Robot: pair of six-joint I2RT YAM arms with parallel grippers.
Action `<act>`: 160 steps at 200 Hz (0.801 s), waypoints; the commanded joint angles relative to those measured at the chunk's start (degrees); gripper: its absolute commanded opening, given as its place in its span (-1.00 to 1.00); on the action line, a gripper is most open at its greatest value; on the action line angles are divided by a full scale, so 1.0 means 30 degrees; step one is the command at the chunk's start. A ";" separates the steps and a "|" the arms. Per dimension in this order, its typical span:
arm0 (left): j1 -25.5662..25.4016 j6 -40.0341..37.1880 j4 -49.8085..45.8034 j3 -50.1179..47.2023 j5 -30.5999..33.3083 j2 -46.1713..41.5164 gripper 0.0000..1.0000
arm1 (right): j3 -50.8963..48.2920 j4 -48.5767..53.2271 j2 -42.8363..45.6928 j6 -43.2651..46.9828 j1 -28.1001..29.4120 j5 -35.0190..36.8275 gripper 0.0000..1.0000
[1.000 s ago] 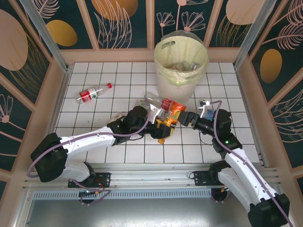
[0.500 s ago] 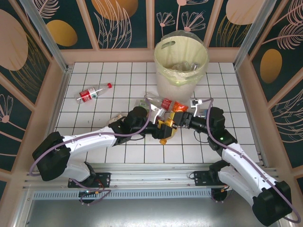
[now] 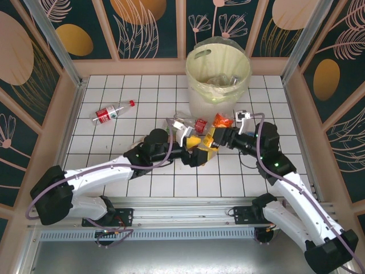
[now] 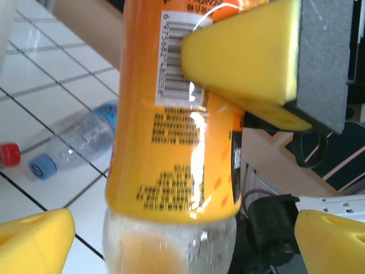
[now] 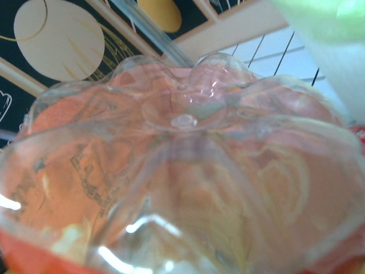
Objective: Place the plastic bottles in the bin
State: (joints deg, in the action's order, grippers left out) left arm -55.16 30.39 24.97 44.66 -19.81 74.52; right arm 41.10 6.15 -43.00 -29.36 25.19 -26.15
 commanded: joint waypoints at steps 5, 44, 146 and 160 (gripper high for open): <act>-0.0086 -0.1945 0.0168 0.0521 0.1579 -0.1348 0.97 | 0.2663 0.2364 0.0274 0.2291 -0.0098 0.2733 0.06; -0.0123 -0.2856 -0.0158 0.0872 0.3692 -0.2898 0.97 | 0.6252 0.3376 -0.0759 0.4146 -0.0222 0.4857 0.06; -0.0097 -0.4463 -0.2495 0.1193 0.4917 -0.4963 0.97 | 1.5503 0.2103 -0.7727 0.8647 -0.1185 1.0731 0.06; -0.0100 -0.4667 -0.3299 0.1197 0.5051 -0.5358 0.97 | 1.6207 0.1730 -0.8784 0.8841 -0.1580 1.1125 0.05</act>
State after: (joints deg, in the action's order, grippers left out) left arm -55.16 19.29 19.70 46.63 -6.26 60.97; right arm 85.54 15.07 -65.32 -6.42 22.20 2.42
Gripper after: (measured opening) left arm 0.985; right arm 0.532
